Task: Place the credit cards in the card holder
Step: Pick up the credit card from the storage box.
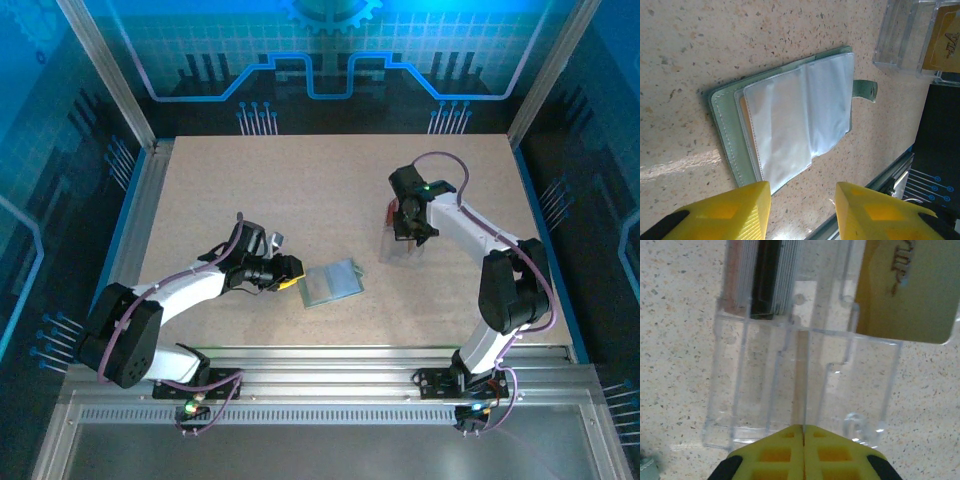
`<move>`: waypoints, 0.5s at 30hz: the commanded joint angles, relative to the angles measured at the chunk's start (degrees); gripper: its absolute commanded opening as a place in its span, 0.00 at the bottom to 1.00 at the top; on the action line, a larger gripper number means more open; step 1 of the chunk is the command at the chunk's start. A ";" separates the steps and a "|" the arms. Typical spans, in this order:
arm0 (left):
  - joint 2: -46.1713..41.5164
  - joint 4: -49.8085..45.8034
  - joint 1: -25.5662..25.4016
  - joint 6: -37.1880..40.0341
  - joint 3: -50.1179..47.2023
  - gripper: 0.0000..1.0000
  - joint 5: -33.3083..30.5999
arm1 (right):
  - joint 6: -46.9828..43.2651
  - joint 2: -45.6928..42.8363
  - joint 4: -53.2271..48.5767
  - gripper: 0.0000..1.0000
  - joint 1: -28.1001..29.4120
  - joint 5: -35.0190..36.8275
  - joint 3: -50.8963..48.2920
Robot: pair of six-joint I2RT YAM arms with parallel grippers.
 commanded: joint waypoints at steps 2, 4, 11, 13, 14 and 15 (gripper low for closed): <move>-0.40 0.08 -0.21 0.81 0.32 0.39 -0.90 | -0.61 0.48 -1.79 0.00 -0.64 1.33 1.92; -0.21 -0.10 -0.17 1.02 0.44 0.39 -0.95 | -0.69 0.13 -2.08 0.00 -0.71 0.71 2.52; 0.54 -1.77 -0.20 2.76 1.27 0.41 -1.07 | -0.94 -3.02 -3.01 0.00 -0.70 -3.66 4.05; 1.00 -2.55 -0.24 3.54 1.66 0.43 -0.93 | -0.70 -4.94 -3.19 0.00 -0.51 -4.87 4.16; 1.10 -2.96 -0.27 3.86 1.76 0.44 -0.93 | -0.63 -6.11 -3.11 0.00 -0.23 -5.29 4.16; 1.15 -3.28 -0.28 4.35 1.88 0.46 -1.08 | -0.49 -7.34 -2.95 0.00 0.25 -5.93 4.10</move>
